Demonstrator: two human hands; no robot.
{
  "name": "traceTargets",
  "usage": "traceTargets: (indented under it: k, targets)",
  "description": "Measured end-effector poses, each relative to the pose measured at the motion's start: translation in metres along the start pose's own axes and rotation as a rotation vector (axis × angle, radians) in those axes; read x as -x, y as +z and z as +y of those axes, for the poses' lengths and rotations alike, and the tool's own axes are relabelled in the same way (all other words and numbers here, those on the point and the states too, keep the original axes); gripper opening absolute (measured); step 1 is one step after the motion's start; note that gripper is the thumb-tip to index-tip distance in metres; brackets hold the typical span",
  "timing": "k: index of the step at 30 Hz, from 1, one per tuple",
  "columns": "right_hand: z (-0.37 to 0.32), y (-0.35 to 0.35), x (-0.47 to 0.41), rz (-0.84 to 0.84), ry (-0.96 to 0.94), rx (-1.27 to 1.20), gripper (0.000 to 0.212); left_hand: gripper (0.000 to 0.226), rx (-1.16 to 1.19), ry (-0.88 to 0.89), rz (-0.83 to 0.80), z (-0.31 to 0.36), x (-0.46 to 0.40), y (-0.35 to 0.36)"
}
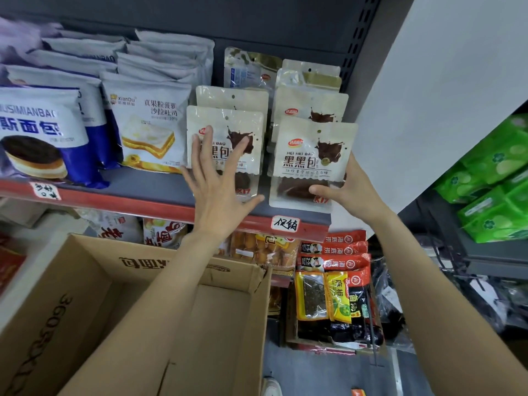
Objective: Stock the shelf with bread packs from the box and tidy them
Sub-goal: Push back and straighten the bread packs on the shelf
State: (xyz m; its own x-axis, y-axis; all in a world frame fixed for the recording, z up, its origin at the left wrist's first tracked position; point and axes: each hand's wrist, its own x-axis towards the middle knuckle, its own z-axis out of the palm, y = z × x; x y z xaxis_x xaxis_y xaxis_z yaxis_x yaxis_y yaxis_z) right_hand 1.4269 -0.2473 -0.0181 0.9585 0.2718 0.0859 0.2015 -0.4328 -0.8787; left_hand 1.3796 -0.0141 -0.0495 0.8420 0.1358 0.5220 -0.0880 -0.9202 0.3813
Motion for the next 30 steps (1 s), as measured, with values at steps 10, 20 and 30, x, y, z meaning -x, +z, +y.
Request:
traceTargets:
  k: [10, 20, 30]
  targets:
    - [0.007, 0.012, -0.006, -0.034, 0.008, -0.058, 0.093, 0.115, 0.261, -0.156, -0.109, -0.013, -0.015, 0.000]
    - [0.004, 0.025, 0.009, 0.250, 0.015, 0.179, 0.115, 0.112, 0.165, -0.092, -0.013, -0.021, -0.010, -0.008]
    - [-0.005, 0.054, 0.025, 0.265, -0.135, 0.410, 0.107, 0.110, 0.411, -0.120, -0.238, -0.031, -0.028, -0.020]
